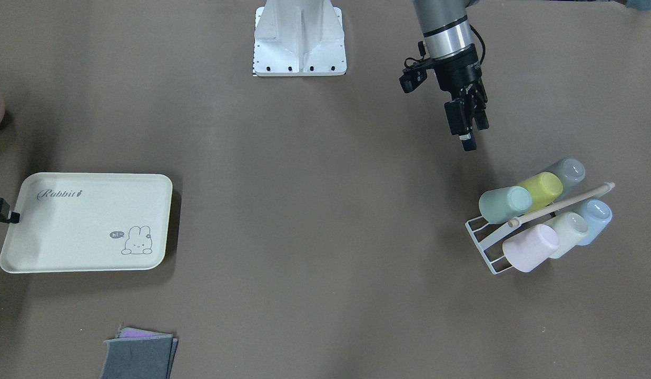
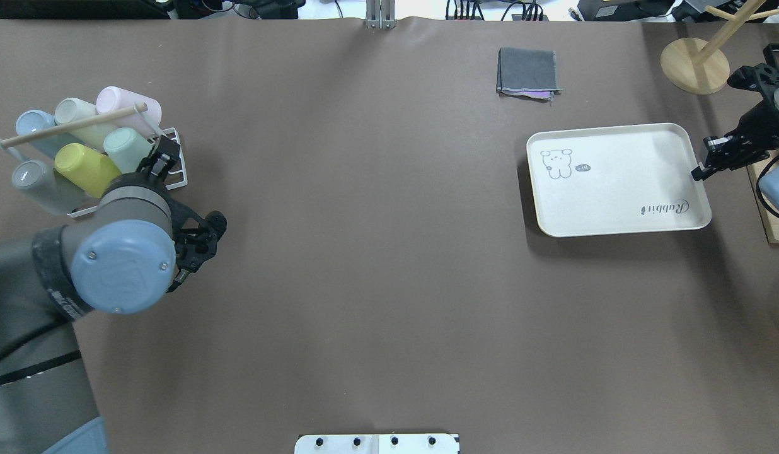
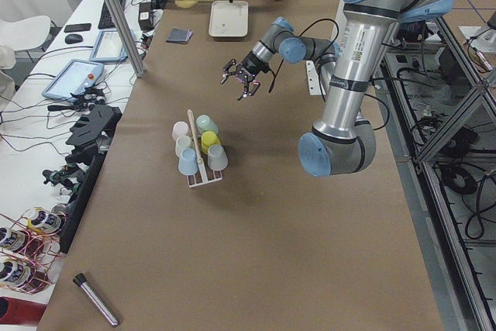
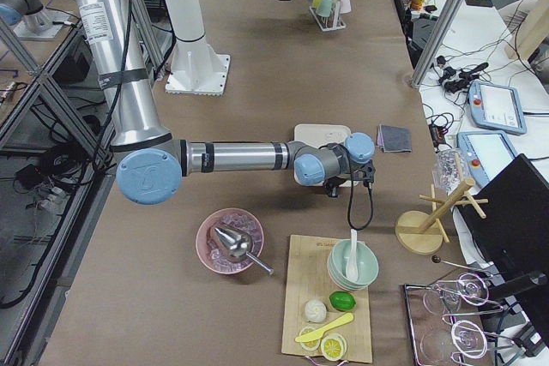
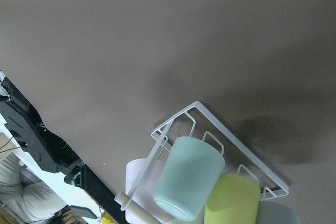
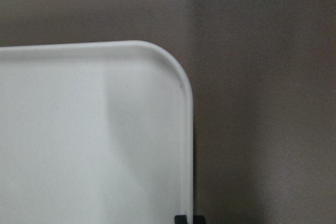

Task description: Pick up and place green cup on tray

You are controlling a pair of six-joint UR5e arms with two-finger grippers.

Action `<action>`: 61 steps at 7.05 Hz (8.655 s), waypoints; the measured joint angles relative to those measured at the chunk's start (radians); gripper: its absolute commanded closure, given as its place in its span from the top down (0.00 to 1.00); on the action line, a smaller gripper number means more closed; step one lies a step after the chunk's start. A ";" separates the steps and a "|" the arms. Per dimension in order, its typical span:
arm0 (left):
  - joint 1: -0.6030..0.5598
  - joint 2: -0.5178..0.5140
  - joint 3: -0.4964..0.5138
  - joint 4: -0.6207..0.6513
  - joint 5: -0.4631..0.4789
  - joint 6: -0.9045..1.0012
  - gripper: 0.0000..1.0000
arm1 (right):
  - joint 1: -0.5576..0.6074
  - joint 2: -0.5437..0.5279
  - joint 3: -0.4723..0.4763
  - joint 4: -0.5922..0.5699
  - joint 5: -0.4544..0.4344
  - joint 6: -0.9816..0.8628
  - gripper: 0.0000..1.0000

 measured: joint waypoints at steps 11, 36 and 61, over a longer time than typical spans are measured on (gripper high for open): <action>0.074 0.004 0.359 0.073 0.447 -0.003 0.99 | -0.449 0.408 0.095 -0.002 -0.193 0.649 0.00; 0.014 -0.075 0.617 0.060 0.582 -0.071 0.99 | -0.190 -0.088 0.309 0.126 -0.087 0.272 1.00; -0.037 -0.065 0.567 -1.739 -0.354 -1.103 0.00 | 0.441 -0.294 0.308 -0.631 -0.213 -0.603 1.00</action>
